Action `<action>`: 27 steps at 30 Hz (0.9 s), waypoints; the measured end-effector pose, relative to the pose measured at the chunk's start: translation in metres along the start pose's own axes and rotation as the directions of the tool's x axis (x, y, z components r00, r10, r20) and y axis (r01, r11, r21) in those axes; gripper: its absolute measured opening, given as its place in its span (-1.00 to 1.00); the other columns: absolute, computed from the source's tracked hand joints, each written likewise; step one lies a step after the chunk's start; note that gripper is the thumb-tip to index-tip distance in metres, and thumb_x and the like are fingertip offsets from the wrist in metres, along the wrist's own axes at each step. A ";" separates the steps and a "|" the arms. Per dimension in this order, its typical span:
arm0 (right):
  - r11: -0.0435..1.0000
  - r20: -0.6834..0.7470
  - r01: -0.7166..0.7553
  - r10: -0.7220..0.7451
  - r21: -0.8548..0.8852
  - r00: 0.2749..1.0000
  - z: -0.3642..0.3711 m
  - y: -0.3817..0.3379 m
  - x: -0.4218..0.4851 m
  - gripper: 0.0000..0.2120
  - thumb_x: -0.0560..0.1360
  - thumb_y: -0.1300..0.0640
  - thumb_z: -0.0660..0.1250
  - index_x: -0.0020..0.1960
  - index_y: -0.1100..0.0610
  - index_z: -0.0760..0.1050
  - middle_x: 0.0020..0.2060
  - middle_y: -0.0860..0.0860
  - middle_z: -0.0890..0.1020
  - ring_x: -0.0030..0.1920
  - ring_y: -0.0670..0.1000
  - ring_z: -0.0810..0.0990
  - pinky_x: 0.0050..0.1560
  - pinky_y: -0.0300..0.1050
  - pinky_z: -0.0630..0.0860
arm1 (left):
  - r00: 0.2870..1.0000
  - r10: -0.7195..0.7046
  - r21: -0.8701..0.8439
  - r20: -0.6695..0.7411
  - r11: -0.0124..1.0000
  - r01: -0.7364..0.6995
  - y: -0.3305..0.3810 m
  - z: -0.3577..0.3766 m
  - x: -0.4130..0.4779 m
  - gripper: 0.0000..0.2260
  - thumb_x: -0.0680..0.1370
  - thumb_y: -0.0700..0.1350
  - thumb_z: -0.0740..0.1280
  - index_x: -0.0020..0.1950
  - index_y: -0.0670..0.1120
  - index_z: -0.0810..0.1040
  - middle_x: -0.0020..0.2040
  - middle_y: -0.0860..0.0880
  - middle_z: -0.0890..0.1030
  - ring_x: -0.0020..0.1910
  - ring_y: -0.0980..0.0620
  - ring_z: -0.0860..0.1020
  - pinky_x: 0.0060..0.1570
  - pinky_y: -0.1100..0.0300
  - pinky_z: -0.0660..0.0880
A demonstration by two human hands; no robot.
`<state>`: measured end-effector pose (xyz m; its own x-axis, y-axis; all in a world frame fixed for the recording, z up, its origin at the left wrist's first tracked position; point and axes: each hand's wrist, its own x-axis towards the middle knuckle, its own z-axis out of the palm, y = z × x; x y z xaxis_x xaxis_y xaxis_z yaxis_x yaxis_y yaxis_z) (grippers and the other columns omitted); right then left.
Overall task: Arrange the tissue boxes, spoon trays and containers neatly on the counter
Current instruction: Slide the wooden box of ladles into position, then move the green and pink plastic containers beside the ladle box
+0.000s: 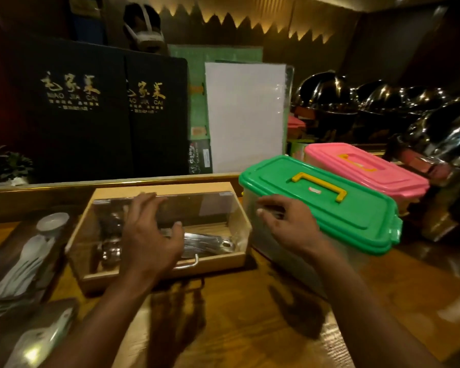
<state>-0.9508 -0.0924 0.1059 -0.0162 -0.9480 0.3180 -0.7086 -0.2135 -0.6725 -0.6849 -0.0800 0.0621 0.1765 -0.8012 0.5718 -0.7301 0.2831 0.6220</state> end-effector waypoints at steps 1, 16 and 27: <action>0.999 -0.069 0.050 -0.051 -0.021 0.996 -0.016 0.006 0.001 -0.75 0.54 0.12 0.43 0.22 0.07 0.68 0.10 -0.05 0.72 0.11 -0.08 0.66 0.19 -0.20 0.57 | 1.000 0.027 -0.041 0.013 0.999 -0.026 0.017 0.012 -0.002 -0.51 0.43 -0.18 0.51 0.34 -0.16 0.51 0.32 -0.15 0.50 0.28 -0.06 0.45 0.21 0.10 0.41; 0.619 -0.167 -0.197 0.479 0.760 0.862 -0.155 0.239 0.017 -0.73 0.56 -0.13 0.31 0.00 0.02 0.68 0.05 0.13 0.72 0.08 0.21 0.67 -0.02 0.05 0.56 | 0.876 -0.299 -0.616 0.379 0.625 0.479 0.176 0.186 -0.072 -0.15 0.28 0.47 0.41 0.51 0.28 0.24 0.50 0.09 0.33 0.41 0.01 0.42 0.29 -0.22 0.49; 0.356 0.077 -0.171 0.263 0.919 0.962 -0.140 0.257 0.013 -0.41 0.61 -0.25 0.25 0.47 0.12 0.48 0.40 0.18 0.57 0.42 0.20 0.52 0.50 0.32 0.31 | 0.851 -0.310 -0.747 0.423 0.412 0.522 0.202 0.203 -0.074 -0.23 0.33 0.22 0.50 0.50 0.22 0.30 0.27 0.16 0.63 0.15 0.17 0.64 -0.13 0.18 0.64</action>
<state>-1.2321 -0.1268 0.0310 -0.1480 -0.9859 0.0774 0.3983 -0.1311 -0.9078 -0.9798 -0.0703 0.0365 0.0968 -0.9930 0.0676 0.2844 0.0927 0.9542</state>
